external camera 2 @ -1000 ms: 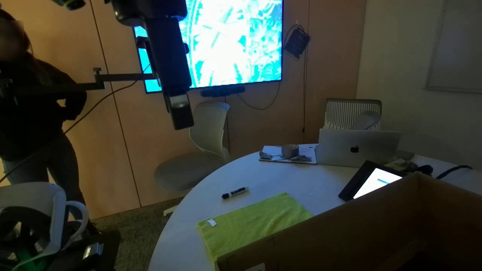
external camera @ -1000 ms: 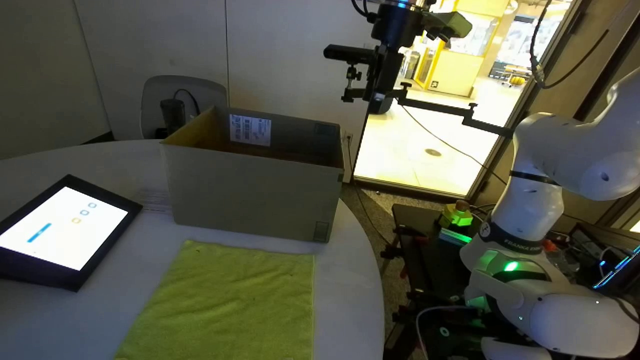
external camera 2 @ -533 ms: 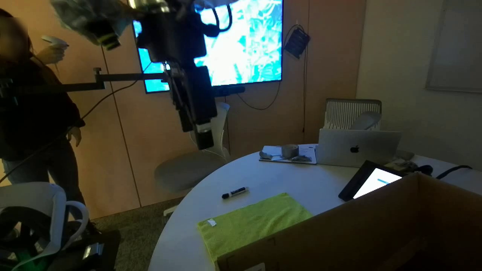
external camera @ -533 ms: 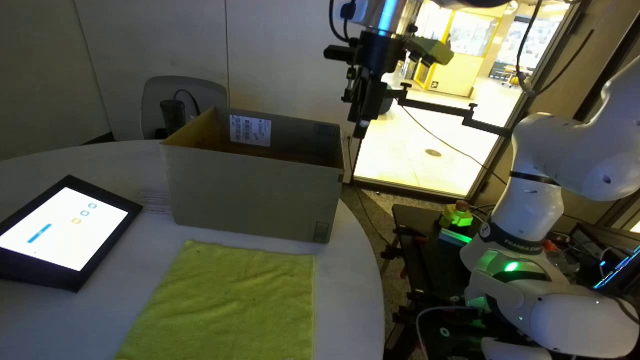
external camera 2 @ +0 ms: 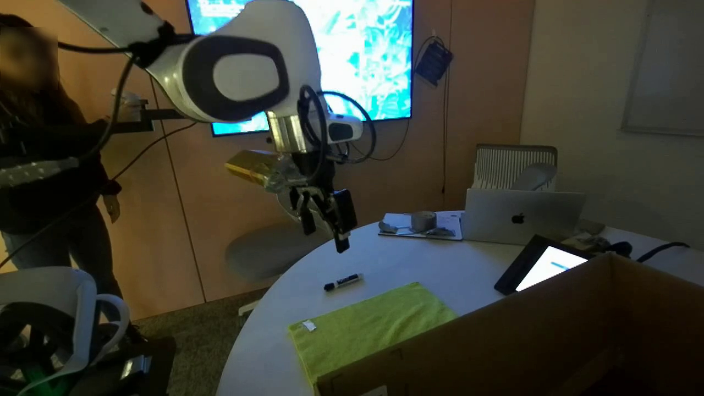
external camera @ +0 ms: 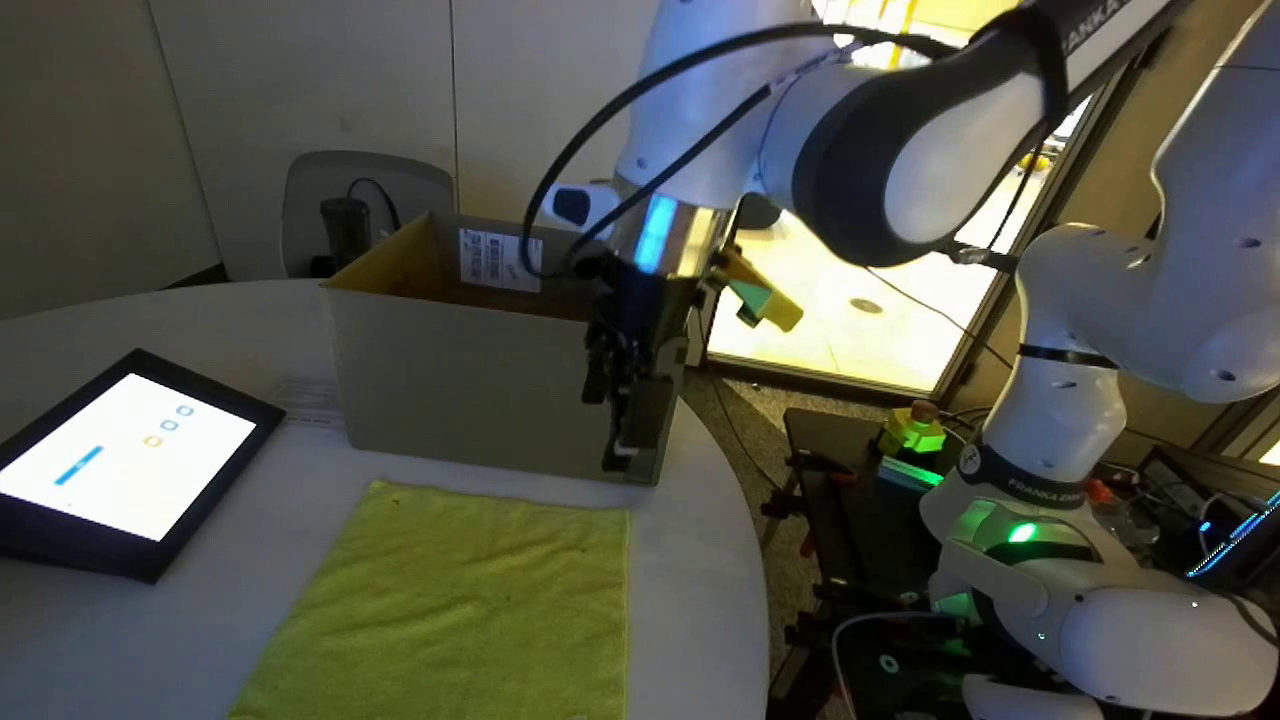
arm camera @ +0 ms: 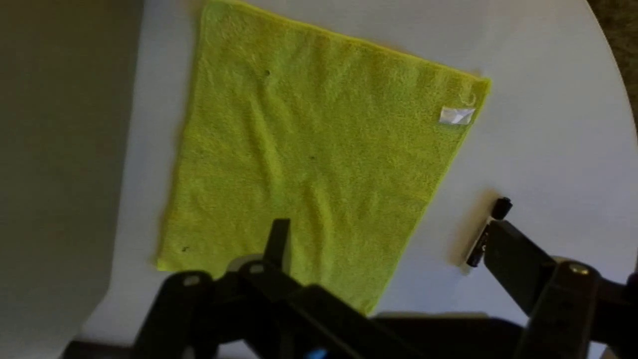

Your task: Put the marker on the towel, fold the towel, and then put the folded towel in the box

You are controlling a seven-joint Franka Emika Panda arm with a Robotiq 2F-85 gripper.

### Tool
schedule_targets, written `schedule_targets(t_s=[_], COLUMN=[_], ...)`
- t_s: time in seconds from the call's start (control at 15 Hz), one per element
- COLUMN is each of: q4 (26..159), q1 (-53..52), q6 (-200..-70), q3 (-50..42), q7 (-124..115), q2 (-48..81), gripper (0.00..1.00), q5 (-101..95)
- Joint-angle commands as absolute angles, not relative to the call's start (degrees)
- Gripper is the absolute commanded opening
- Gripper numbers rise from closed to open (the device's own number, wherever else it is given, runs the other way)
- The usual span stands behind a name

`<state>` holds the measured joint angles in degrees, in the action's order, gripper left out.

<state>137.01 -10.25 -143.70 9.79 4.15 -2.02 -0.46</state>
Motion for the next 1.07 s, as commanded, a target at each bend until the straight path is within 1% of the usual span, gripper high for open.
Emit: schedule_targets(t_s=[0.0,0.4,0.67,1.0], q4=[128.5,113.4,102.5,93.2], q1=[-12.1,-17.6,-21.2,-30.0], q6=[-148.9,-152.5,-151.7,-151.0], q3=[11.8,11.5,10.4,3.5], q7=[2.9,0.3,-2.6,-13.7], q2=[10.8,28.1,37.3,45.5], gripper=[1.0,1.0,1.0,1.0], q5=[-3.1,-7.5,-7.0,-9.4])
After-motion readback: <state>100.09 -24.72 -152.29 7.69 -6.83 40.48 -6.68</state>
